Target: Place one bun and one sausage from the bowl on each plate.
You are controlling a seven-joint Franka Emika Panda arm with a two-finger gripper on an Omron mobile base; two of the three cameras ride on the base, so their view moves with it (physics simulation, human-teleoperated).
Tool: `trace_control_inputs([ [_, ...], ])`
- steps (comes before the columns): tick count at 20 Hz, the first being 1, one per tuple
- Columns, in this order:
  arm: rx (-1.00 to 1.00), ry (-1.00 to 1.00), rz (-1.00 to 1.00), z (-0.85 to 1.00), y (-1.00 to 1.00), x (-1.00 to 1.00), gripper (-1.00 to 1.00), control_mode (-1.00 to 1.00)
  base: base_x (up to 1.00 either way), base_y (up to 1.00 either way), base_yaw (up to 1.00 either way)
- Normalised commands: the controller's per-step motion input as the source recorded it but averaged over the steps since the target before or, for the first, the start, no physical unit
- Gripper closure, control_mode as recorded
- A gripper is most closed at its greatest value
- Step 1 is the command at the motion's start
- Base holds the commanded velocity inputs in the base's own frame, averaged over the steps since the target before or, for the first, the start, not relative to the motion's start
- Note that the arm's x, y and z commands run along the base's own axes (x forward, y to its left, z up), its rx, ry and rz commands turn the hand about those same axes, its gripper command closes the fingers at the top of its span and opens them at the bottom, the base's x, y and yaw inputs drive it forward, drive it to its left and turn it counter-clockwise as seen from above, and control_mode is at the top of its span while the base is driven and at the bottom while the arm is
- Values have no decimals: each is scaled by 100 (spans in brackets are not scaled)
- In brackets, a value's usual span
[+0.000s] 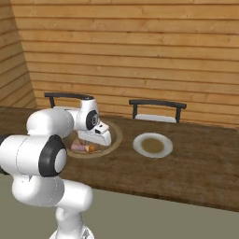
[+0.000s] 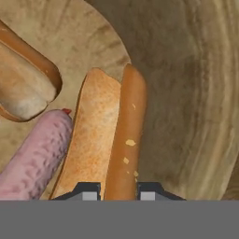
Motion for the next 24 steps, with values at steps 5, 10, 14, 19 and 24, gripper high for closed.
trace_control_inputs([
  [5,0,-12,0,81,-17,-20,100,-100,0,0,0],
  [10,0,-10,4,50,-93,-27,100,-100,0,0,0],
  [14,3,-6,12,27,-100,0,100,-100,0,0,0],
  [19,9,0,17,9,-100,25,100,-100,0,0,0],
  [24,3,0,11,0,-100,17,100,-100,0,0,0],
])
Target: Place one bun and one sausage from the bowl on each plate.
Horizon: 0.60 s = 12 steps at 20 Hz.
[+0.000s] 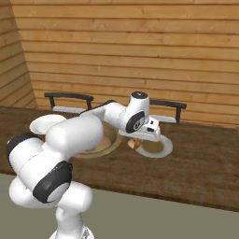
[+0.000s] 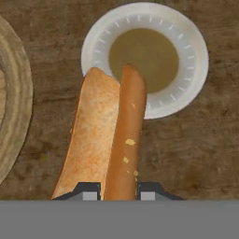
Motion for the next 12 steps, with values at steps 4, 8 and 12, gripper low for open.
trace_control_inputs([
  [4,0,0,7,-5,-83,5,100,-100,0,0,0],
  [8,0,-1,3,-25,-31,22,100,-100,0,0,0],
  [12,0,-6,1,-41,-14,41,100,-100,0,0,0],
])
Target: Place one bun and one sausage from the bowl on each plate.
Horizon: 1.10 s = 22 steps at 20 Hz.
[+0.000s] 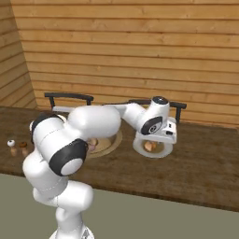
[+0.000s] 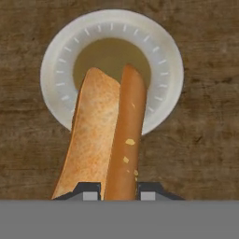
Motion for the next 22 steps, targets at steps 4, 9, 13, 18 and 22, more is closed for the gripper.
trace_control_inputs([
  [4,0,-7,1,-29,-29,43,100,-100,0,0,0],
  [9,0,0,0,0,-27,34,100,-100,0,0,0],
  [13,-1,0,0,-24,0,13,100,-100,0,0,0],
  [18,-4,0,0,-40,0,0,100,-100,0,0,0],
  [22,0,0,0,-11,0,16,100,-100,0,0,0],
])
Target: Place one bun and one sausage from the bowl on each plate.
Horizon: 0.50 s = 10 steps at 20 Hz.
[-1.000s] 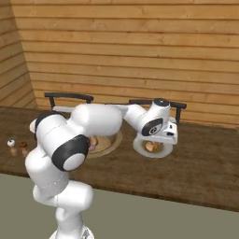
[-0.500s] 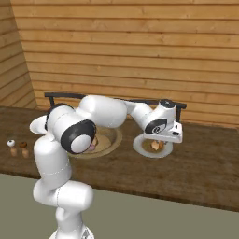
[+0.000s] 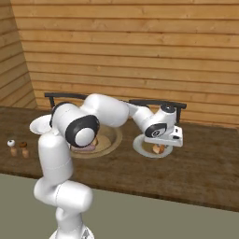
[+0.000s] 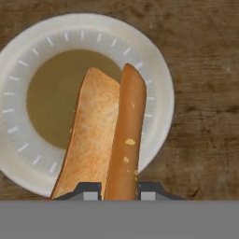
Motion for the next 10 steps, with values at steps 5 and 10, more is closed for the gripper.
trace_control_inputs([
  [5,0,0,0,-11,0,21,100,-100,0,0,0],
  [10,0,0,0,-19,0,13,100,-100,0,0,0],
])
